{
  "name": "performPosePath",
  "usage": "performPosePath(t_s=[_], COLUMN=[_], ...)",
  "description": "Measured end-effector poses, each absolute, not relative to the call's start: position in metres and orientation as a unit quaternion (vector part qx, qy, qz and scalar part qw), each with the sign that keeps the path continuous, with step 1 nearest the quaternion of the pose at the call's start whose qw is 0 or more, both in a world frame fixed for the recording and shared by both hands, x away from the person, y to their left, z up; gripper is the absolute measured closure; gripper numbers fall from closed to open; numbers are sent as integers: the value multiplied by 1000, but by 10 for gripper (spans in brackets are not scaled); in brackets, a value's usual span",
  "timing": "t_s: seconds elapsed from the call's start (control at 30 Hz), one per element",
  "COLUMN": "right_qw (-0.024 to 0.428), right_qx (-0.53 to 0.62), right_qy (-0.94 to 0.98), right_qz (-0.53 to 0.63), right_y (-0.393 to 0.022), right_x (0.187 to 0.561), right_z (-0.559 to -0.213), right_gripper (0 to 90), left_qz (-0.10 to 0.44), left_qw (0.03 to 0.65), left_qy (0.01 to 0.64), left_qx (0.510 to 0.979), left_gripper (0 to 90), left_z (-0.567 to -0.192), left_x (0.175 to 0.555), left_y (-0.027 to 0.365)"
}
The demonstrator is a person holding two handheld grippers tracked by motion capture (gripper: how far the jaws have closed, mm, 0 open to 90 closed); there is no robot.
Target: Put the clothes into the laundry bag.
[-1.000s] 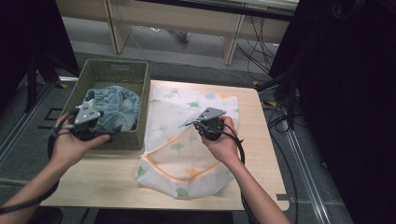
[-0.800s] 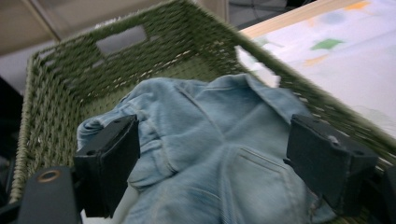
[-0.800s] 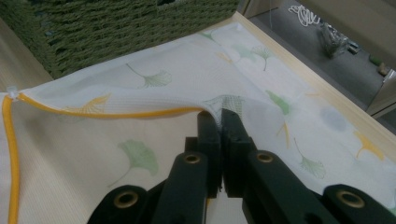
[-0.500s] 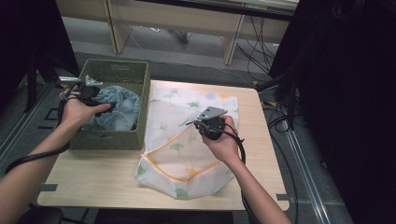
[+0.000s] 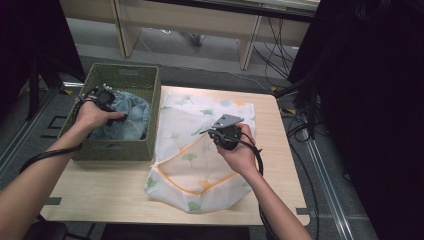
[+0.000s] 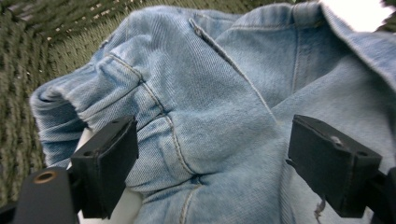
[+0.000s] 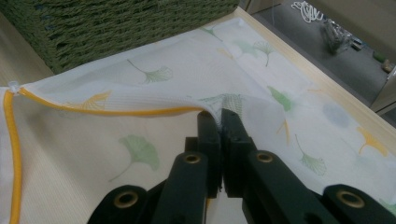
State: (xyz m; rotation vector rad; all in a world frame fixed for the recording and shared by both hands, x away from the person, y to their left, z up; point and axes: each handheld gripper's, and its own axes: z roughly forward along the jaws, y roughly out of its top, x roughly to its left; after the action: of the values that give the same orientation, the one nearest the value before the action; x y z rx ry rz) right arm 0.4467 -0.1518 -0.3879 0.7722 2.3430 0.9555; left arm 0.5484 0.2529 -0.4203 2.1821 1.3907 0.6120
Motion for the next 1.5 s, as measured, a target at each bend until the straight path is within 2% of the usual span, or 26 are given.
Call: performPosePath(t_s=[0.33,0.43,0.53,0.63,0.77,1.17,1.4,1.47,1.5], right_qw=[240,243,243,242,243,238,237,238,238], right_qx=[291,284,285,285,289,288,290,289,290], right_qy=[859,860,860,860,859,863,862,862,862], right_qz=[346,347,347,346,346,341,341,341,342], right_y=[-152,-153,-154,-154,-153,-156,-154,-154,-154], right_x=[446,447,447,447,446,449,447,446,446], right_z=[-390,-389,-389,-389,-388,-393,-392,-391,-391], right_gripper=[892,892,892,892,892,891,891,891,891], left_qz=[193,194,201,208,190,149,153,151,153], left_qw=[212,222,242,222,183,126,104,106,106], left_qy=[516,508,497,476,476,488,477,477,476], left_qx=[807,809,809,825,839,851,859,859,860], left_gripper=[150,190,187,178,160,62,164,236,304], left_z=[-437,-429,-414,-411,-427,-474,-477,-476,-476], left_x=[559,555,547,543,551,574,573,572,572], left_y=[247,245,241,235,234,229,221,222,222])
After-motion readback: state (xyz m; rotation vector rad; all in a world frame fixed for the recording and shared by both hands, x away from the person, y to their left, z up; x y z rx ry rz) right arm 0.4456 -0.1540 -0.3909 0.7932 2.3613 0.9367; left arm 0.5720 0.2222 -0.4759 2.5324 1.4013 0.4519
